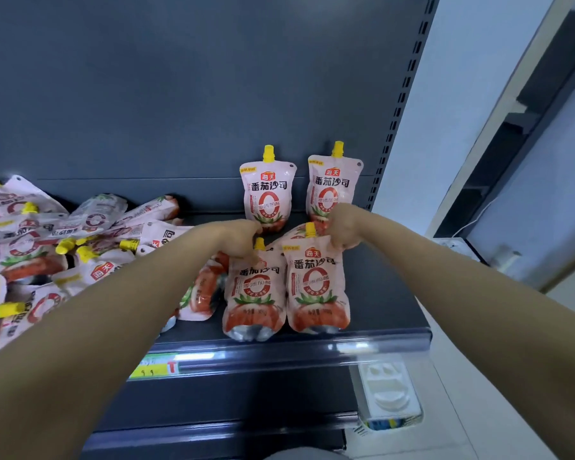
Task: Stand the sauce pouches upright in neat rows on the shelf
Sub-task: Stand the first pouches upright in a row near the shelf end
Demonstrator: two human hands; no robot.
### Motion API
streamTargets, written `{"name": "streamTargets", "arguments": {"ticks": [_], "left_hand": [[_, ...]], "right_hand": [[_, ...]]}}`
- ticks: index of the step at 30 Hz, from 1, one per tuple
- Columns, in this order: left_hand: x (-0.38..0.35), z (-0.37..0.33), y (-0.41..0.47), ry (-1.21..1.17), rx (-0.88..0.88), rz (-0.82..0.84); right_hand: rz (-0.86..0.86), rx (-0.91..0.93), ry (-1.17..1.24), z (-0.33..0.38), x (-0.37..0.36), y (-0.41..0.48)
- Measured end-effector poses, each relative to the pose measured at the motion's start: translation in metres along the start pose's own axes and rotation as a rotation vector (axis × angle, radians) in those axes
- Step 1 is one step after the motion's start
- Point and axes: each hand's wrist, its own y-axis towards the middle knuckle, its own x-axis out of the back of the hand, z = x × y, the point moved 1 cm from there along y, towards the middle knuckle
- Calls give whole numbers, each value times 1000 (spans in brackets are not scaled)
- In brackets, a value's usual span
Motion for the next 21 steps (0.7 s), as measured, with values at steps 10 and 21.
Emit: {"name": "streamTargets", "arguments": {"ticks": [10,21], "left_hand": [[4,-24,18,-57,94,-12],[0,-18,19,-386,207,-46]], "right_hand": [[11,42,342,-45,48,-7],[38,130,371,-44,50,-13]]}}
